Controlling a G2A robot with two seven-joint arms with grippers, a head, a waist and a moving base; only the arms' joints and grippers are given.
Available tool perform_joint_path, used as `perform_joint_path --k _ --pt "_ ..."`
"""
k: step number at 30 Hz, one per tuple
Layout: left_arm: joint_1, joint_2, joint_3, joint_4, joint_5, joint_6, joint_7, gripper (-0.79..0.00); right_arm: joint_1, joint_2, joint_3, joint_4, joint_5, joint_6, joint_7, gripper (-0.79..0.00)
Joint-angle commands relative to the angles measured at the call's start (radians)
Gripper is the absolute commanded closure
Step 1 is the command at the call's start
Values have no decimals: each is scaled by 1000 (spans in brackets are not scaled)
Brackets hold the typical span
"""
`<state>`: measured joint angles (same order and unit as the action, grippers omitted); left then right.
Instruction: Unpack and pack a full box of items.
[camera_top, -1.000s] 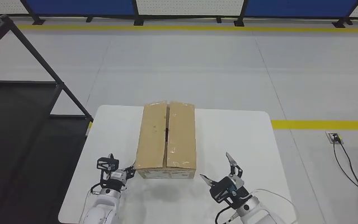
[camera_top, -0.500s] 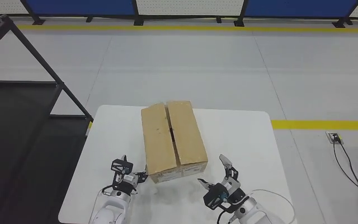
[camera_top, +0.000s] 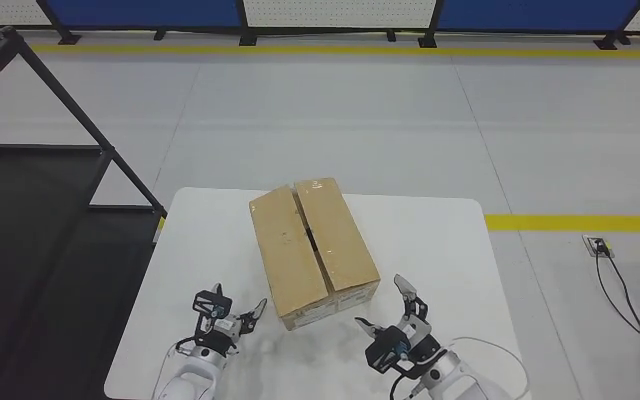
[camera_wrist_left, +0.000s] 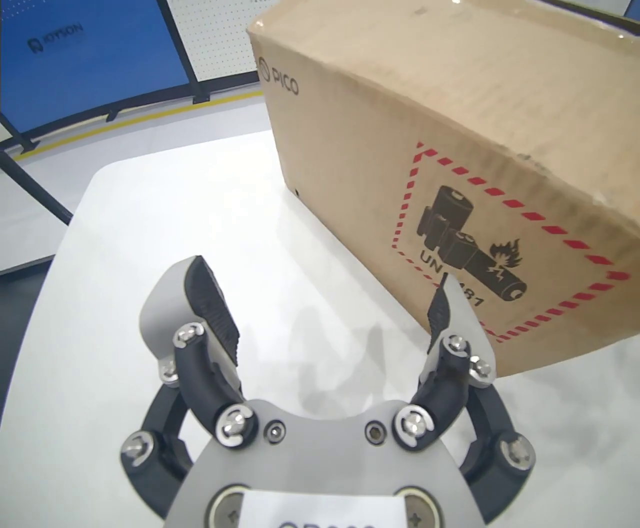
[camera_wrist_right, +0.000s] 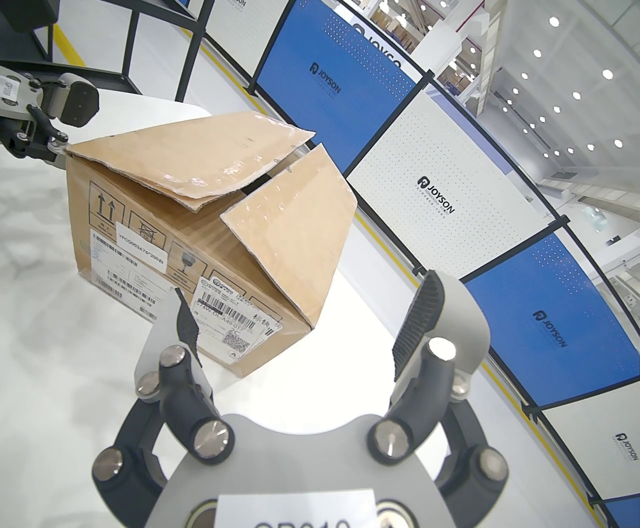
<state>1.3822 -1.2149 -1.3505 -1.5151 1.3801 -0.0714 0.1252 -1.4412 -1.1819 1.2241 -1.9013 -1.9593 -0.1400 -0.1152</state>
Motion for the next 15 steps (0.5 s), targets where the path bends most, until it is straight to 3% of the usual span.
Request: perform_joint_path --k 1,15 --pt "-3 0 11 -4 24 -16 -5 -785 0 0 3 -1 0 -2 1 -785" --pt "-44 -9 111 -4 132 -86 -25 -785 -28 2 29 -13 -4 -6 -9 -785"
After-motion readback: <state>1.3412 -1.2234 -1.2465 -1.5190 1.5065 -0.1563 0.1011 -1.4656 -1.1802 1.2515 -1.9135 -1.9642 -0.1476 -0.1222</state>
